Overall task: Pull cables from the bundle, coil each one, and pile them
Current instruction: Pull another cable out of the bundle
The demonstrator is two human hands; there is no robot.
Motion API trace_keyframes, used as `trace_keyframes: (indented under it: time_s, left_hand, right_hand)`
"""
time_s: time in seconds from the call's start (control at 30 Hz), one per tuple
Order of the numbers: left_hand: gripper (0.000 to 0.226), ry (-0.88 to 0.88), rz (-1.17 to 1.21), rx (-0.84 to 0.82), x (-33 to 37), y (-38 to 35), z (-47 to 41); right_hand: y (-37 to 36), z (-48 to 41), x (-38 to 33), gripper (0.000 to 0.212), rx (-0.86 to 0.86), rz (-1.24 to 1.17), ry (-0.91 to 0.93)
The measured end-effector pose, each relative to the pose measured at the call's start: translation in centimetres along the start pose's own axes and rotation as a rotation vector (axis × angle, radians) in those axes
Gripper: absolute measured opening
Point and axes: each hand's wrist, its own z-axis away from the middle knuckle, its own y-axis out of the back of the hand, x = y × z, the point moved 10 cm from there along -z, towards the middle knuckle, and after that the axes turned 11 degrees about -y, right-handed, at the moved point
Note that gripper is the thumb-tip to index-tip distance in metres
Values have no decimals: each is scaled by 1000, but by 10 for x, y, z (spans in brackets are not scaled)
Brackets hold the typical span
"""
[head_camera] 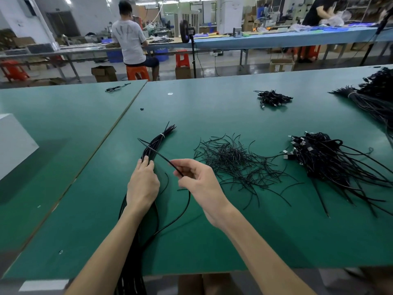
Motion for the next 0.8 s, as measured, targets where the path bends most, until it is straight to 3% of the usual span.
trace_keyframes:
  time_s: [0.17, 0.3, 0.37, 0.5, 0.8]
  left_hand:
    - [56, 10, -2, 2, -1, -2, -1]
    - [55, 7, -14, 5, -1, -2, -2]
    - [57, 1, -15, 9, -1, -3, -2]
    - [57, 1, -14, 20, -2, -2, -1]
    - [56, -16, 2, -14, -6, -3, -2]
  right_hand:
    - [21, -1, 23, 33, 22, 167, -101]
    - [34, 2, 31, 17, 88, 644, -28]
    - [40, 5, 28, 17, 122, 764, 28]
    - [68, 5, 17, 23, 130, 591, 33]
    - [138, 19, 6, 24, 500, 402, 122]
